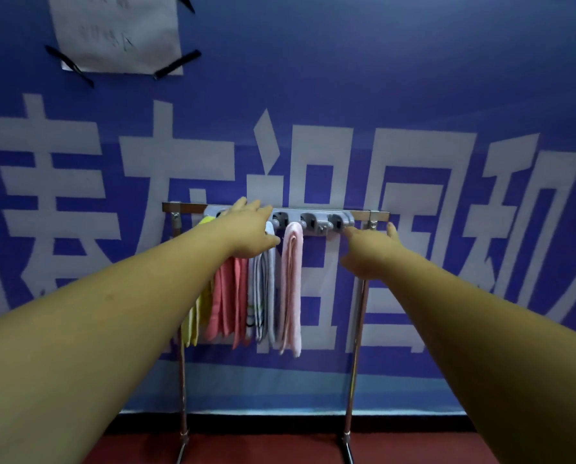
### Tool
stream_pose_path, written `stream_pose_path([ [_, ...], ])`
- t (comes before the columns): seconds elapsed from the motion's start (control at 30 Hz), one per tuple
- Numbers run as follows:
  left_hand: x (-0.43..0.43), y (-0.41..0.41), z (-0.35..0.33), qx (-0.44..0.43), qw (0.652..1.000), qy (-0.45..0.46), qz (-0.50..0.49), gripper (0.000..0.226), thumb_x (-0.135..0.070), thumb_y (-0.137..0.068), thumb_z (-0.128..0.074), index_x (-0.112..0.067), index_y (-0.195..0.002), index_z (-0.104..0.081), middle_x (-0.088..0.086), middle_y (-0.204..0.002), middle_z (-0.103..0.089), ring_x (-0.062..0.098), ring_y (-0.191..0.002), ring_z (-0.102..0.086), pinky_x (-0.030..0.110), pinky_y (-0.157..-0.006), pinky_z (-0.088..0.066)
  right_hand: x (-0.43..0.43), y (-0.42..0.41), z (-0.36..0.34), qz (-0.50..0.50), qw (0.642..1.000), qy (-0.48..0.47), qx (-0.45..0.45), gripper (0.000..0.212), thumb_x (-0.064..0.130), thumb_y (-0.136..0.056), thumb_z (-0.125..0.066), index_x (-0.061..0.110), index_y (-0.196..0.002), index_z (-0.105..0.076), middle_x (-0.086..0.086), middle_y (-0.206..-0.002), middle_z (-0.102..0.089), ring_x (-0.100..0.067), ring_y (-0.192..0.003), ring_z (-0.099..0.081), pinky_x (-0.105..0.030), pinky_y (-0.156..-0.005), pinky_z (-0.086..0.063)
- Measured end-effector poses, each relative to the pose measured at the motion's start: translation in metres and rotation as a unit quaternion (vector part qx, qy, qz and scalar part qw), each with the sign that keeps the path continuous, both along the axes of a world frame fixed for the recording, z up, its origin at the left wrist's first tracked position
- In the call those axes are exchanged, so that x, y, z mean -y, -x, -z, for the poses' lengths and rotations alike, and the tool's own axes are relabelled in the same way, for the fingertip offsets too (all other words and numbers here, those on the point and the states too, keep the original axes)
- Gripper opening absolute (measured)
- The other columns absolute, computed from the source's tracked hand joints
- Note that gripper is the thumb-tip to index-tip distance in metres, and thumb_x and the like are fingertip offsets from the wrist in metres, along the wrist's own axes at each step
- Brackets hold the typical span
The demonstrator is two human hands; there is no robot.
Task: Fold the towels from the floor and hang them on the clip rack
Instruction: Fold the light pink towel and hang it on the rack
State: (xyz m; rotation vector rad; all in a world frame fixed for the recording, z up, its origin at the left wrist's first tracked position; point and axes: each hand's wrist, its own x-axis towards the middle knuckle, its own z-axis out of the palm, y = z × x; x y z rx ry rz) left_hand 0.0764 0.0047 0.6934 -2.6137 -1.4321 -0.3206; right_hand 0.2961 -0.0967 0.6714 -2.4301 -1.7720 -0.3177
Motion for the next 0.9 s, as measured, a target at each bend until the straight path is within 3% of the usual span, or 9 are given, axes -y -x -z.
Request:
stream_pose_path([
  [0.1,0.038,0.01,0.014,0.008,1.0,0.001,0.009,0.084,-0.063,-0.105,-0.048,-0.021,-0.171,-0.016,0.007,-0.179,-0.013,0.035,-0.165,-0.005,0.057,-0.131,-0.016,0.041,0.014,0.006,0.008,1.0,-0.004,-0.005,0.047,0.026,-0.103,-0.053,0.017,-0.148,-0.046,-0.008,-0.126,-0.07,-0.033,-0.136,-0.056,-0.064,-0.128,0.004],
  [0.23,0.081,0.018,0.05,-0.001,0.999,0.043,0.024,0.083,-0.06,-0.108,-0.045,-0.018,-0.171,-0.013,0.009,-0.18,-0.005,0.036,-0.165,0.0,0.054,-0.133,-0.011,0.084,0.034,0.03,0.01,0.999,0.018,-0.035,0.054,0.032,-0.105,-0.054,0.017,-0.155,-0.039,-0.009,-0.137,-0.066,-0.033,-0.138,-0.054,-0.066,-0.127,0.004],
  [0.37,0.108,0.014,0.102,-0.016,0.995,0.086,0.04,0.081,-0.056,-0.107,-0.05,-0.011,-0.168,-0.022,0.015,-0.175,-0.021,0.038,-0.162,-0.018,0.053,-0.131,-0.022,0.107,0.041,0.08,0.015,0.994,0.05,-0.096,0.06,0.043,-0.105,-0.056,0.019,-0.158,-0.039,-0.009,-0.152,-0.056,-0.035,-0.143,-0.049,-0.065,-0.128,-0.001],
  [0.53,0.111,-0.01,0.199,-0.022,0.987,0.149,0.057,0.071,-0.049,-0.106,-0.057,-0.003,-0.157,-0.042,0.022,-0.161,-0.043,0.039,-0.148,-0.042,0.044,-0.122,-0.035,0.105,0.024,0.175,0.027,0.985,0.116,-0.127,0.057,0.049,-0.1,-0.061,0.021,-0.147,-0.049,-0.007,-0.143,-0.062,-0.036,-0.134,-0.054,-0.065,-0.125,-0.017],
  [0.7,0.09,-0.039,0.317,-0.041,0.97,0.232,0.059,0.077,-0.047,-0.106,-0.059,-0.003,-0.163,-0.033,0.019,-0.17,-0.033,0.034,-0.156,-0.034,0.043,-0.127,-0.03,0.09,-0.007,0.292,0.056,0.961,0.198,-0.183,0.053,0.049,-0.1,-0.059,0.022,-0.144,-0.052,-0.005,-0.138,-0.064,-0.034,-0.132,-0.056,-0.064,-0.125,-0.016],
  [0.9,0.064,-0.061,0.468,-0.059,0.937,0.343,0.04,0.07,-0.045,-0.103,-0.063,-0.005,-0.157,-0.044,0.019,-0.163,-0.042,0.037,-0.147,-0.047,0.044,-0.12,-0.041,0.071,-0.025,0.434,0.076,0.924,0.291,-0.237,0.057,0.044,-0.095,-0.066,0.016,-0.144,-0.055,-0.01,-0.144,-0.062,-0.035,-0.13,-0.058,-0.054,-0.115,-0.041],
])
